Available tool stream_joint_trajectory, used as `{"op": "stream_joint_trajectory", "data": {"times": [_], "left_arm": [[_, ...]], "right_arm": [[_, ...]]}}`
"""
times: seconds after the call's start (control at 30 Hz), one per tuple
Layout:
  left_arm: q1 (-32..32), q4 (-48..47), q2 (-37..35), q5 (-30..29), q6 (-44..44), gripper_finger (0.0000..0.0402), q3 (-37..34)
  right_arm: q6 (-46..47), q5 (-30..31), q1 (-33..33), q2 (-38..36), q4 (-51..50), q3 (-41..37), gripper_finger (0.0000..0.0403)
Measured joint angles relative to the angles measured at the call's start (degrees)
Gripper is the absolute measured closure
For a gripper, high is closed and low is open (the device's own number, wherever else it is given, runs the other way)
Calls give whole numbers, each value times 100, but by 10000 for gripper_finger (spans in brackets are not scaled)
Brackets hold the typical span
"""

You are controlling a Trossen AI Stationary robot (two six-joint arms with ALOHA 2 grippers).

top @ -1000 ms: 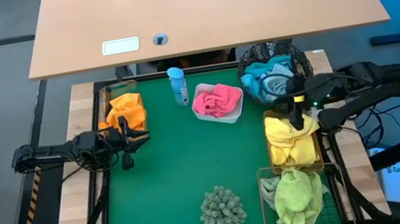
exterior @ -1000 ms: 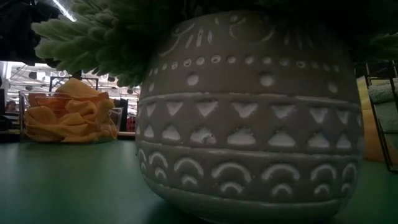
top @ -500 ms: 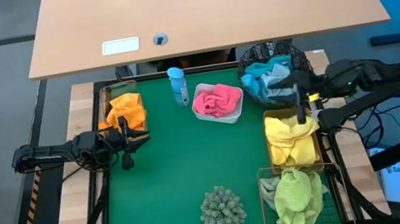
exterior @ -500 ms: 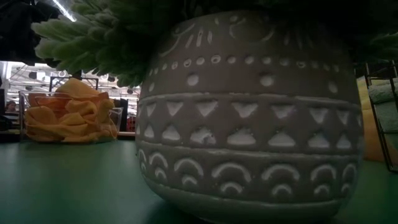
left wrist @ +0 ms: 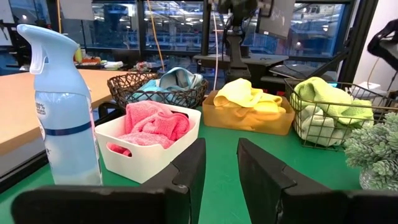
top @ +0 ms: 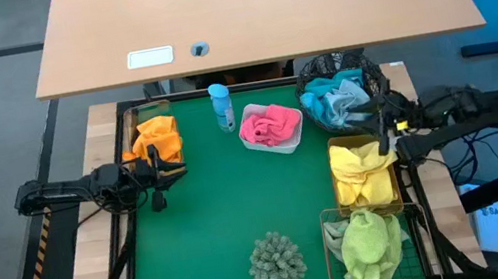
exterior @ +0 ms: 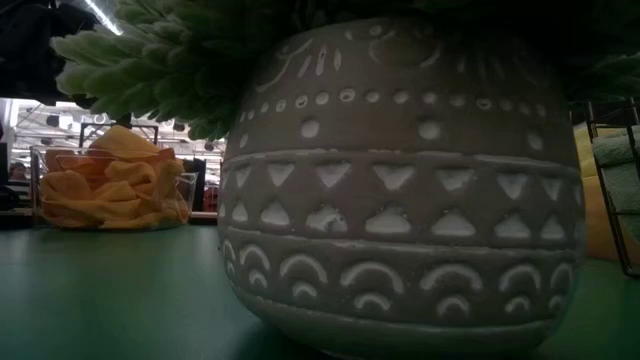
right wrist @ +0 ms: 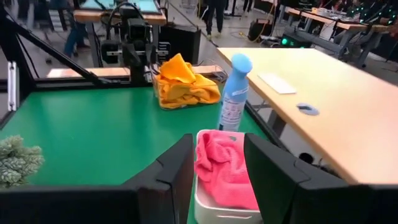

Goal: Sort microfiber towel by color & place in baskets
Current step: Return to Home Position

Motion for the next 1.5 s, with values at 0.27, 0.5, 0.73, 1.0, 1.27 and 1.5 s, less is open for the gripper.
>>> {"op": "stream_joint_trajectory", "data": {"times": [0.27, 0.5, 0.73, 1.0, 1.27, 1.5], "left_arm": [[0, 1, 0, -2, 0, 312, 0], [-1, 0, 0, -1, 0, 312, 0], [0, 1, 2, 0, 0, 312, 0], [0, 2, 0, -2, 0, 312, 0], [0, 1, 0, -15, 0, 312, 0], [0, 1, 0, -15, 0, 312, 0]], "right_arm": [[432, -48, 0, -983, 659, -1456, 260], [755, -46, 0, -1889, 753, -2169, 260], [842, -44, 0, -2743, 875, -2679, 260], [842, 101, 0, -2853, 1034, -3086, 260], [831, 179, 0, -2849, 1819, -3664, 260], [836, 46, 0, -2851, 2807, -4285, 260]]}}
